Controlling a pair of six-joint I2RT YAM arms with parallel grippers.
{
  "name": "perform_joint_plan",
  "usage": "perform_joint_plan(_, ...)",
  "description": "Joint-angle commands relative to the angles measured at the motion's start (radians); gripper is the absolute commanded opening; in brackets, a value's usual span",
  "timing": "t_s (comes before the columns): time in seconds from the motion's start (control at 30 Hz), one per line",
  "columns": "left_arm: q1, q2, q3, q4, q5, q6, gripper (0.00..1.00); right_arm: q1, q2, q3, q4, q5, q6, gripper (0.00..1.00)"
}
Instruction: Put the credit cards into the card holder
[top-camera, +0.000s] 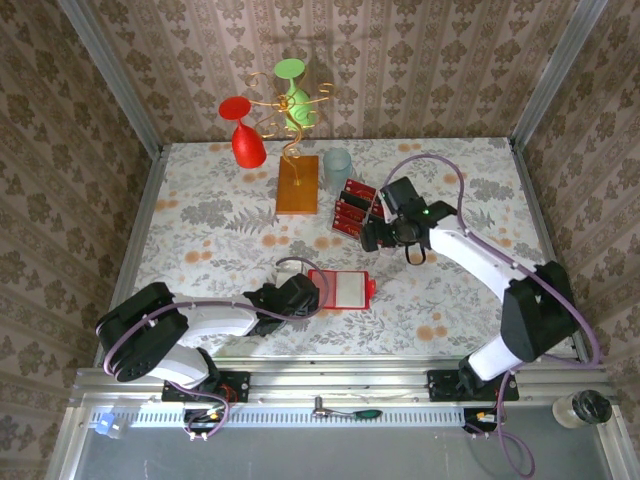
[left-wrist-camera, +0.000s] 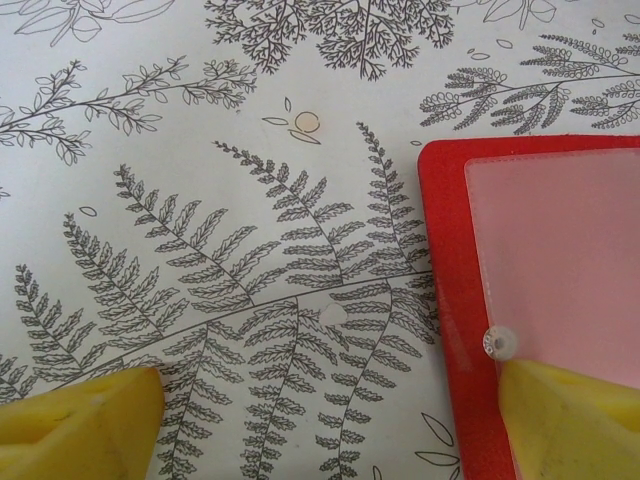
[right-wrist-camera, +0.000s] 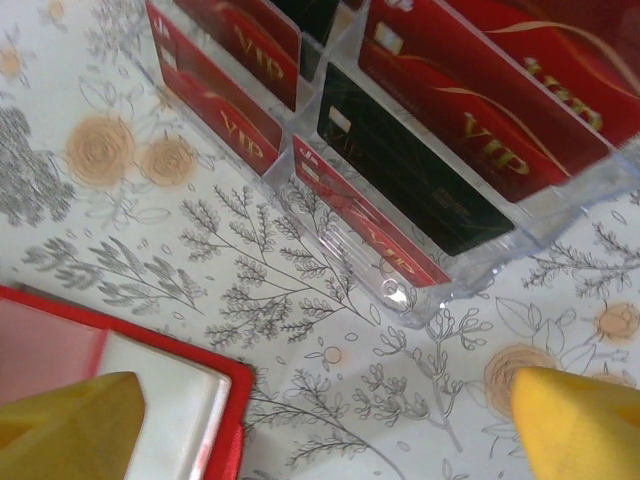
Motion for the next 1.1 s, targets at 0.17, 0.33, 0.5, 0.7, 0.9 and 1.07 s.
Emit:
perform_joint_plan(0.17,-0.007,0.012,-0.005,0.007,-0.012,-0.004,0.88,0.003,0.174,0.156,-0.128,0.091,-0.076,0.52)
perform_joint_plan(0.33,-0.009,0.012,-0.007,0.007,-0.012,-0.007,0.88,0.011,0.25,0.225,-0.16,0.161,-0.1,0.46)
perform_joint_plan(0.5,-0.01,0.012,-0.008,0.006,-0.011,-0.008,0.88,0.017,0.313,0.28,-0.182,0.196,-0.124,0.44)
perform_joint_plan(0.7,-0.01,0.014,-0.009,0.007,-0.011,-0.011,0.88,0.03,0.37,0.33,-0.198,0.211,-0.151,0.41)
perform_joint_plan(0.9,-0.012,0.017,-0.01,0.013,-0.01,-0.013,0.88,0.039,0.412,0.345,-0.202,0.223,-0.172,0.37)
perform_joint_plan(1.07,-0.012,0.018,-0.009,0.014,-0.009,-0.013,0.88,0.041,0.426,0.338,-0.204,0.218,-0.181,0.31)
